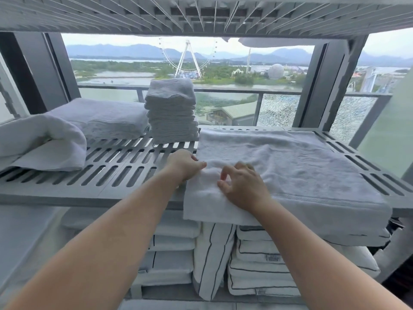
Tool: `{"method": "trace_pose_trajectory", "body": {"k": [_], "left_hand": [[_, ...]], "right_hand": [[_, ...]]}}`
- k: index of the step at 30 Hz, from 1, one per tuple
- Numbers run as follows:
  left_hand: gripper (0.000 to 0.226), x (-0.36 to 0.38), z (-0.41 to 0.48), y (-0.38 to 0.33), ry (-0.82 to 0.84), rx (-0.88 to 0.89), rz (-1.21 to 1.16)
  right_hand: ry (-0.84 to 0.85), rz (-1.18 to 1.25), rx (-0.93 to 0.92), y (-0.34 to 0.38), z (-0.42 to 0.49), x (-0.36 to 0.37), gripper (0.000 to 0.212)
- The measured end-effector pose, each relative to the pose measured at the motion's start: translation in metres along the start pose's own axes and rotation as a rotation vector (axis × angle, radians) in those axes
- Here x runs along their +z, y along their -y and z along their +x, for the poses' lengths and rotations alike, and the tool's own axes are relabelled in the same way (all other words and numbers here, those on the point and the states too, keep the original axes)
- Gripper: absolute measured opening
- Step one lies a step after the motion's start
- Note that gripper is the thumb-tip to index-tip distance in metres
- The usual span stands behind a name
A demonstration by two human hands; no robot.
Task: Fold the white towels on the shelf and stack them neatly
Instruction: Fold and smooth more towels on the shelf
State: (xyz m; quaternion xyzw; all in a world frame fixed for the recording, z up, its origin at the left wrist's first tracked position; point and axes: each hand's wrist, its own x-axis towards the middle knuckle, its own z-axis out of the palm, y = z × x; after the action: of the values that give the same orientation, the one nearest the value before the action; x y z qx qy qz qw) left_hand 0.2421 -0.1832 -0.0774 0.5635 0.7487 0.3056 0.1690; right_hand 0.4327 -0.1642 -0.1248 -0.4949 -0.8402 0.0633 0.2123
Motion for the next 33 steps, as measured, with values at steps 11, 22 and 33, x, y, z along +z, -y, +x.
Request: {"method": "trace_pose_trajectory", "body": {"k": [11, 22, 33], "left_hand": [[0.029, 0.003, 0.007, 0.004, -0.028, 0.141, 0.091], [0.022, 0.019, 0.045, -0.007, -0.044, 0.268, 0.273], [0.057, 0.062, 0.125, -0.03, -0.116, 0.025, 0.508]], "right_hand": [[0.192, -0.086, 0.053, 0.0, 0.002, -0.001, 0.058], [0.122, -0.096, -0.042, -0.008, 0.017, -0.033, 0.027], [-0.079, 0.057, 0.029, -0.068, 0.128, -0.043, 0.019]]}}
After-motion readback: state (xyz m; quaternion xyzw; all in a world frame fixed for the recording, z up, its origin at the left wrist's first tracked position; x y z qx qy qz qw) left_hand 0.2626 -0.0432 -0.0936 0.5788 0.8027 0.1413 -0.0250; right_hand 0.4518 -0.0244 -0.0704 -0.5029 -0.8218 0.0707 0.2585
